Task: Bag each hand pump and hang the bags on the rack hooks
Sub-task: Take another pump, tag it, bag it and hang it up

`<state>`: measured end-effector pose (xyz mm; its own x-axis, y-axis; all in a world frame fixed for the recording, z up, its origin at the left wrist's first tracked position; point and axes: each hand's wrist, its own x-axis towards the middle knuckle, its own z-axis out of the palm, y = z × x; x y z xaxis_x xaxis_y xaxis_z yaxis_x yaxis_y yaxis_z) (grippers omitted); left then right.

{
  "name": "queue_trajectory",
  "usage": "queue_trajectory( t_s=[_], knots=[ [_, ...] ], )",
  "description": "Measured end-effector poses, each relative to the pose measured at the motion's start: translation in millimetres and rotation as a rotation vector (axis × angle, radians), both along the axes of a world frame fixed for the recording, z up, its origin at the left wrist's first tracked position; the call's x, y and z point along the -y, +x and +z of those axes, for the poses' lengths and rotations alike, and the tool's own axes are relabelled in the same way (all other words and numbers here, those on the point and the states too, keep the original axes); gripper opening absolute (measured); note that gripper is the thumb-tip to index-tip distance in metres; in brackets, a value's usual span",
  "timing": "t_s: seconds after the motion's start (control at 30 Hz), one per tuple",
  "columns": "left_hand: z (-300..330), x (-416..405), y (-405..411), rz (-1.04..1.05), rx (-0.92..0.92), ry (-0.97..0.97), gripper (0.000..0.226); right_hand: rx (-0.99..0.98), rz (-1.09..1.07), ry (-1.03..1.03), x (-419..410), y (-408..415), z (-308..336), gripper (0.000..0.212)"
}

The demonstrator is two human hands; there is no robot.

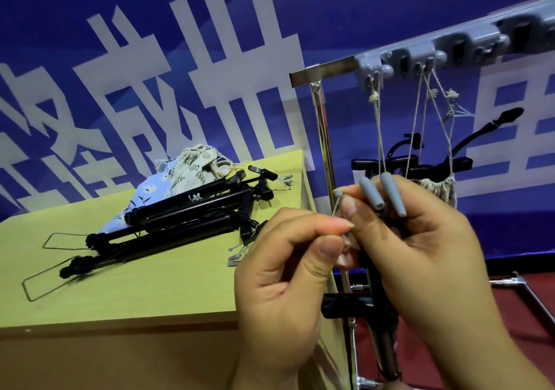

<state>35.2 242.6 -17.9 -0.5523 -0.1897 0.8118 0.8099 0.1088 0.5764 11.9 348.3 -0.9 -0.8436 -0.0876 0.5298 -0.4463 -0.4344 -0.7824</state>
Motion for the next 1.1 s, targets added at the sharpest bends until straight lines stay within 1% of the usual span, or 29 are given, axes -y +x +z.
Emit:
queue_trajectory(
  t_s=[0.23, 0.5, 0.7, 0.87, 1.1],
  knots=[
    [-0.3, 1.4, 0.8, 0.011, -0.012, -0.021, 0.012, 0.054, 0.026, -0.023, 0.1, 3.5, 4.1, 0.009],
    [-0.4, -0.5, -0.1, 0.044, -0.001, -0.03, 0.012, 0.046, -0.002, -0.017, -0.3, 2.3, 3.1, 0.01],
    [-0.1, -2.1, 0.1, 0.078, -0.037, -0.053, 0.012, -0.003, 0.001, 0.001, -1.9, 2.1, 2.9, 0.012],
    [1.1, -0.7, 2.5, 0.164, -0.071, -0.142, 0.013, 0.034, 0.021, -0.014, -0.9, 1.7, 1.9, 0.011],
    [1.6, -2.7, 2.6, 0.155, -0.091, -0.11, 0.012, 0.06, 0.018, -0.033, -0.6, 3.8, 3.8, 0.008]
  ],
)
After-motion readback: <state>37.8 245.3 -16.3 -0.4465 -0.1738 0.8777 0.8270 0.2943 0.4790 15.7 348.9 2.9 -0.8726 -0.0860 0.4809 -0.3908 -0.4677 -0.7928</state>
